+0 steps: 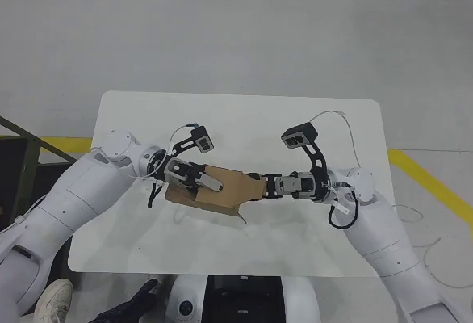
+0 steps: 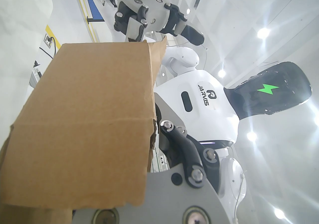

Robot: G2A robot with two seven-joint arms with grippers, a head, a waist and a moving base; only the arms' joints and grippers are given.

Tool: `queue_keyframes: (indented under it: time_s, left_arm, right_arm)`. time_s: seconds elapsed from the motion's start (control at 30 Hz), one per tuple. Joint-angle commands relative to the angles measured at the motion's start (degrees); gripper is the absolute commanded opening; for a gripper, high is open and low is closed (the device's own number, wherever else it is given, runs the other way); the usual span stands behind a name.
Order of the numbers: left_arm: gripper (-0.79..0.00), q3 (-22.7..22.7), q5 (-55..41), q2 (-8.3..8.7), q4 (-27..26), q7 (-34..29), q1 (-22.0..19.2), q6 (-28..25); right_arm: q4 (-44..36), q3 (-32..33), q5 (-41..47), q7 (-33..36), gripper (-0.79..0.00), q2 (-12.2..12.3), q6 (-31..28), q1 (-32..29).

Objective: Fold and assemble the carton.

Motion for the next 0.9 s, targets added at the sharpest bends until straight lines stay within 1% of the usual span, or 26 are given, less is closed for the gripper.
queue_keyframes:
  time_s: [0.0, 0.27, 0.37, 0.57, 0.87]
  left_arm:
    - [-0.785, 0.0, 0.0, 0.0, 0.0, 0.0, 0.0, 0.0]
    - [-0.785, 0.0, 0.0, 0.0, 0.0, 0.0, 0.0, 0.0]
    - [-0.785, 0.0, 0.0, 0.0, 0.0, 0.0, 0.0, 0.0]
    - [-0.785, 0.0, 0.0, 0.0, 0.0, 0.0, 0.0, 0.0]
    - [-0.785, 0.0, 0.0, 0.0, 0.0, 0.0, 0.0, 0.0]
  right_arm:
    - [-0.39, 1.48, -0.3, 0.22, 0.0, 0.35, 0.22, -0.98]
    - [-3.88, 8.64, -1.59, 0.84, 0.0, 2.22, 0.84, -7.94]
    - [-6.47, 9.93, -2.36, 1.84, 0.0, 2.76, 1.85, -11.04]
    - [-10.7, 8.91, -4.15, 3.41, 0.0, 3.16, 3.42, -14.8]
    - [-16.37, 4.43, -5.82, 5.63, 0.0, 3.12, 5.64, -16.34]
